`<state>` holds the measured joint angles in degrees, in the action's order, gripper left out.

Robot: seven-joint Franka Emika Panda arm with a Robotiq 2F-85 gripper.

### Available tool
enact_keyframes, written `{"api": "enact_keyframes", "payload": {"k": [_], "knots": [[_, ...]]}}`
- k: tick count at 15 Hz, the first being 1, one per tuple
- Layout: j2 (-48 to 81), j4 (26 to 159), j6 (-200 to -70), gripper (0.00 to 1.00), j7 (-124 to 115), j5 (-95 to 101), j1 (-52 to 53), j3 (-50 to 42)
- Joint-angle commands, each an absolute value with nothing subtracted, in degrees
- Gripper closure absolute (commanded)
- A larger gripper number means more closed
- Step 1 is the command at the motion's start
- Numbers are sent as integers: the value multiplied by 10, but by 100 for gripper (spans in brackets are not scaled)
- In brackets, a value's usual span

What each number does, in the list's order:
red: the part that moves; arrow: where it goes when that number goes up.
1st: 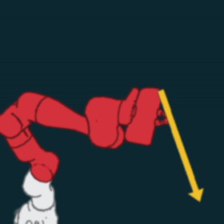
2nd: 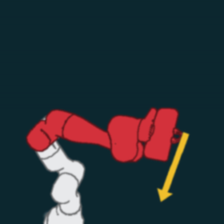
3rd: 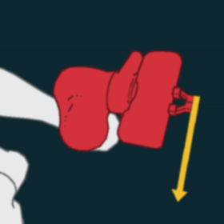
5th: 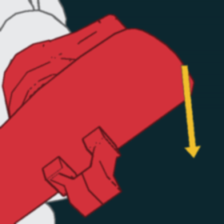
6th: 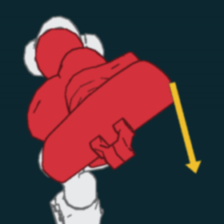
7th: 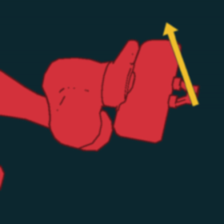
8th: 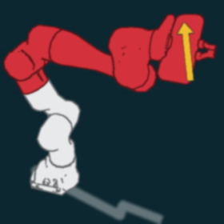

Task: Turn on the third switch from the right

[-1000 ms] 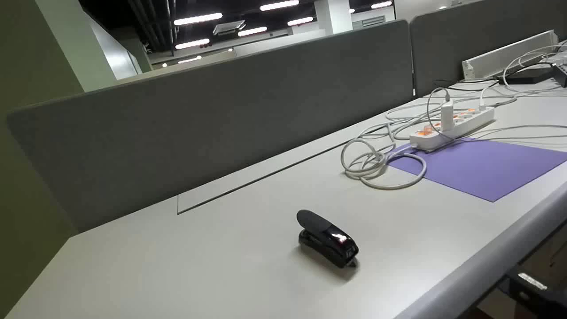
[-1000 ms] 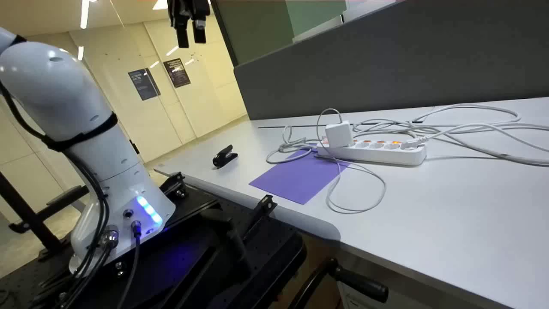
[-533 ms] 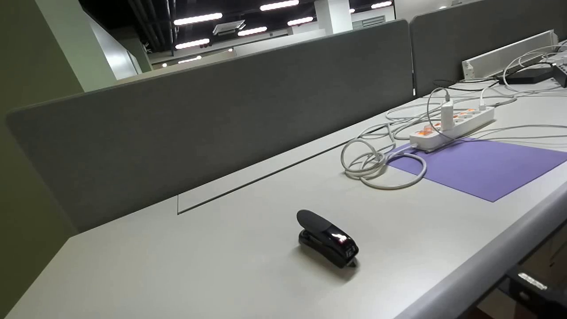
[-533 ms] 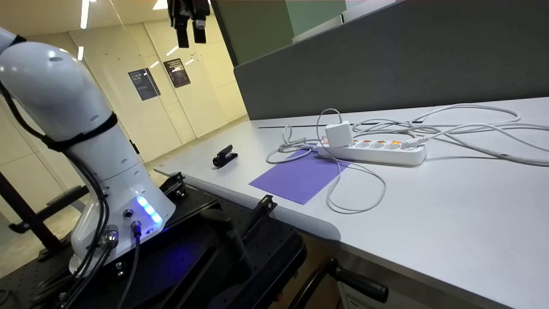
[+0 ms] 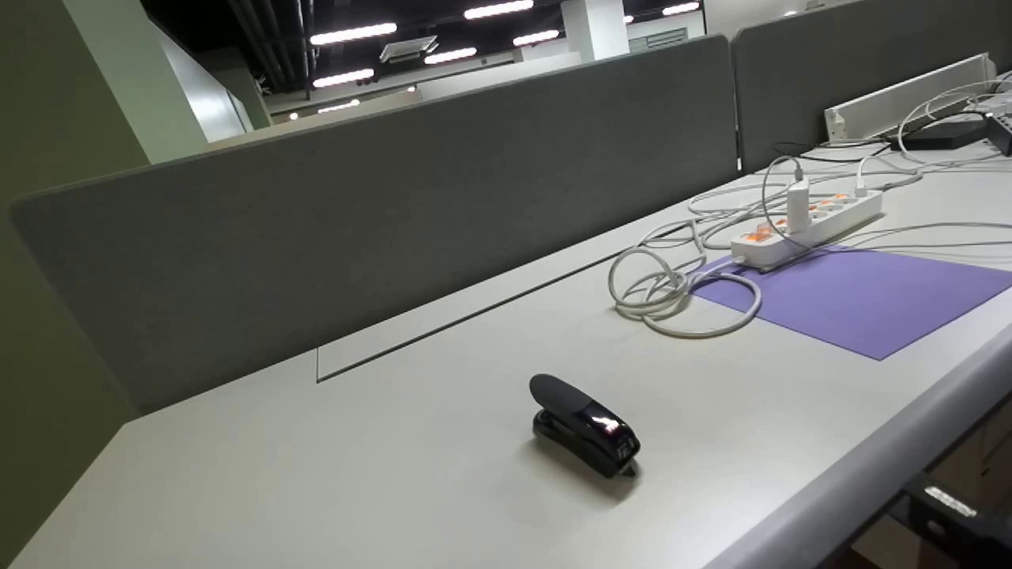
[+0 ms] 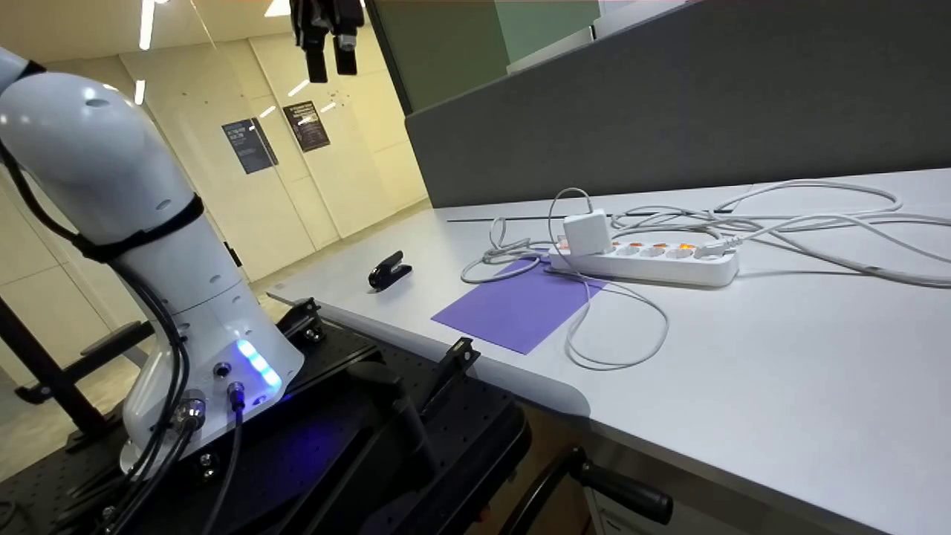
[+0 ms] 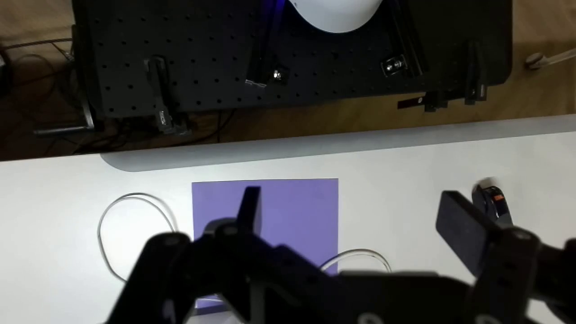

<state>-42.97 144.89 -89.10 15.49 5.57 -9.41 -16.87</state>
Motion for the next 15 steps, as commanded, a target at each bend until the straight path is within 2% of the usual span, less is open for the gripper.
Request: {"api": "enact_keyframes", "payload": {"k": [1, 8, 14, 15], "knots": [[-442, 1456, -951, 0, 138, 45, -98, -162], [-340, 1440, -1264, 0, 162, 2, -87, -199], [-213, 1425, -1330, 0, 189, -35, -67, -192], [-252, 1450, -1330, 0, 188, -23, -82, -186]]}}
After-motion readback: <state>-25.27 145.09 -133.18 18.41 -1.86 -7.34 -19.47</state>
